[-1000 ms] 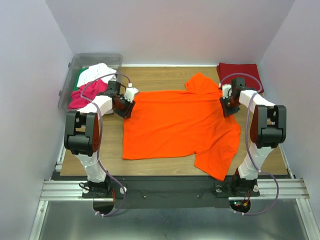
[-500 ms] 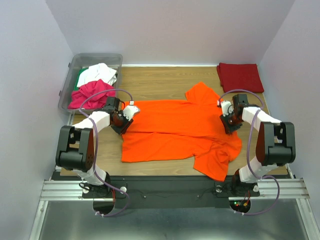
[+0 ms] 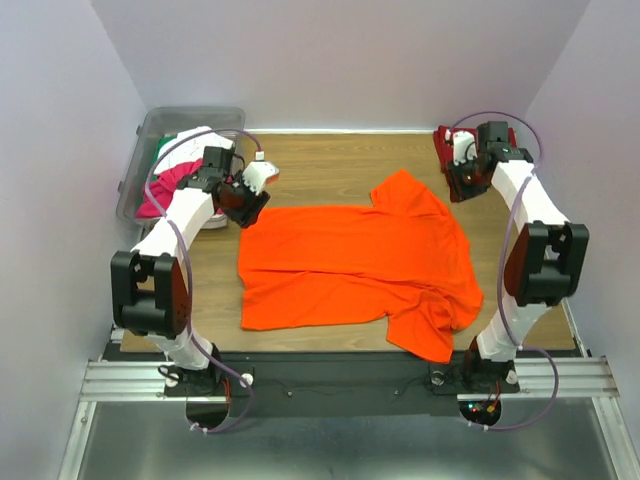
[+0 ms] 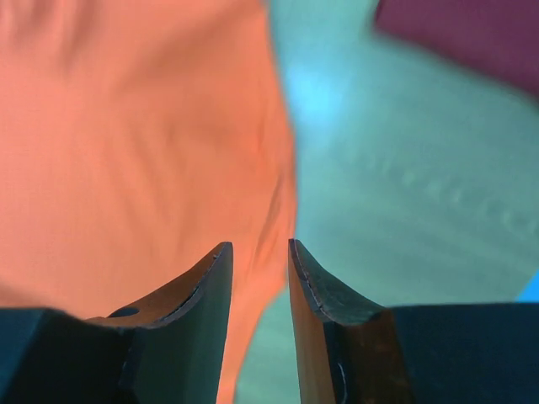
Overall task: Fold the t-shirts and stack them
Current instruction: Fold the tshirt
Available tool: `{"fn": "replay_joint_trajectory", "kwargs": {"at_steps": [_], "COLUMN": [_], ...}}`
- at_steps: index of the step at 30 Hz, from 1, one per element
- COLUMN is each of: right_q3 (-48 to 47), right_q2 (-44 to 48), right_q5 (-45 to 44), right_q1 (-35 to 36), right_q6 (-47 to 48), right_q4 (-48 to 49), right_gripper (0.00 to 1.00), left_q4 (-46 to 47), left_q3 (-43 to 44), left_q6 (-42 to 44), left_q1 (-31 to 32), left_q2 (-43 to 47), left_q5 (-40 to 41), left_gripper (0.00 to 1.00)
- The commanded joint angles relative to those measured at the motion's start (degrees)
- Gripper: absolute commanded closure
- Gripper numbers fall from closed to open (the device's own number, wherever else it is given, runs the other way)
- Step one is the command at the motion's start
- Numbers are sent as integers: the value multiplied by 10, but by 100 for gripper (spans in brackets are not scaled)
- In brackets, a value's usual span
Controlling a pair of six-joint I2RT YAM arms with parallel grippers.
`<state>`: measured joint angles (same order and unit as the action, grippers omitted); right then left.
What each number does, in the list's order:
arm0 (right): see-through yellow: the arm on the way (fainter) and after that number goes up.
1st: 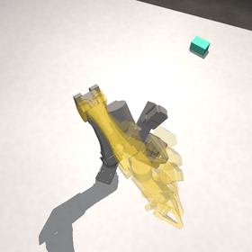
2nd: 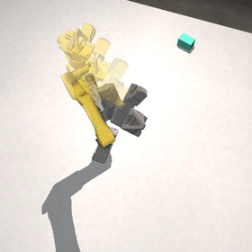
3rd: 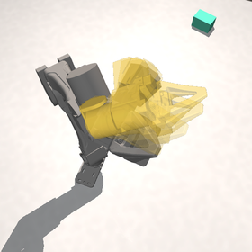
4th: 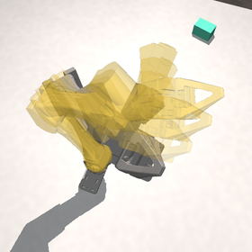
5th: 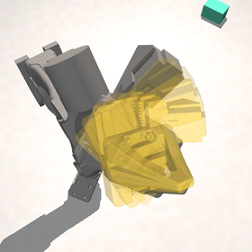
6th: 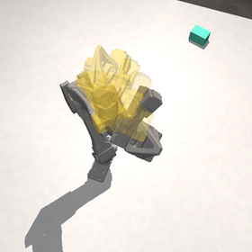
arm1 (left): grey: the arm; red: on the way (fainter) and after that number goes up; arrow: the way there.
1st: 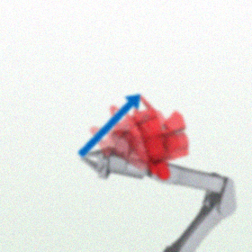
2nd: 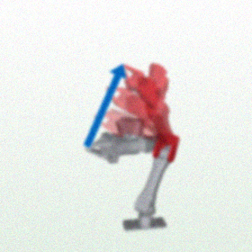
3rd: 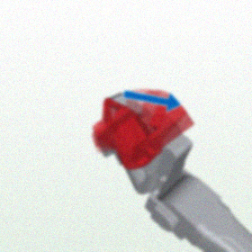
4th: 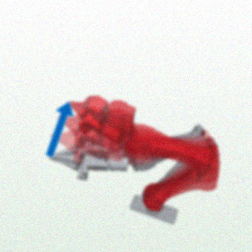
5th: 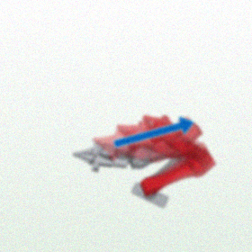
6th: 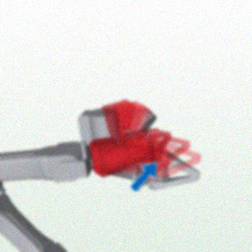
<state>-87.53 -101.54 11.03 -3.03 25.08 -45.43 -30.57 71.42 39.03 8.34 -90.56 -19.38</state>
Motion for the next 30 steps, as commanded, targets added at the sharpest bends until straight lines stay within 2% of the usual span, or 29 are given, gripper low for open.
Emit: {"fn": "replay_joint_trajectory", "kwargs": {"at_steps": [1, 6, 11, 20, 30], "right_q3": [-83, -205, -287, -396, -374], "right_q2": [-87, -194, -266, -370, -389], "right_q5": [14, 36, 66, 62, 80], "right_q1": [-3, -3, -2, 15, 29], "right_q6": [-52, -97, -130, -155, -151], "right_q4": [9, 12, 14, 18, 23], "right_gripper": [61, 57, 55, 54, 53], "left_q4": [26, 45, 56, 60, 55], "left_q3": [65, 122, 152, 166, 166], "left_q6": [-40, -69, -87, -92, -96], "left_q1": [-9, -10, -10, -10, -10], "left_q2": [-56, -130, -179, -212, -229], "left_q5": [-15, -15, -12, 1, 1], "left_gripper": [37, 35, 35, 34, 33]}}
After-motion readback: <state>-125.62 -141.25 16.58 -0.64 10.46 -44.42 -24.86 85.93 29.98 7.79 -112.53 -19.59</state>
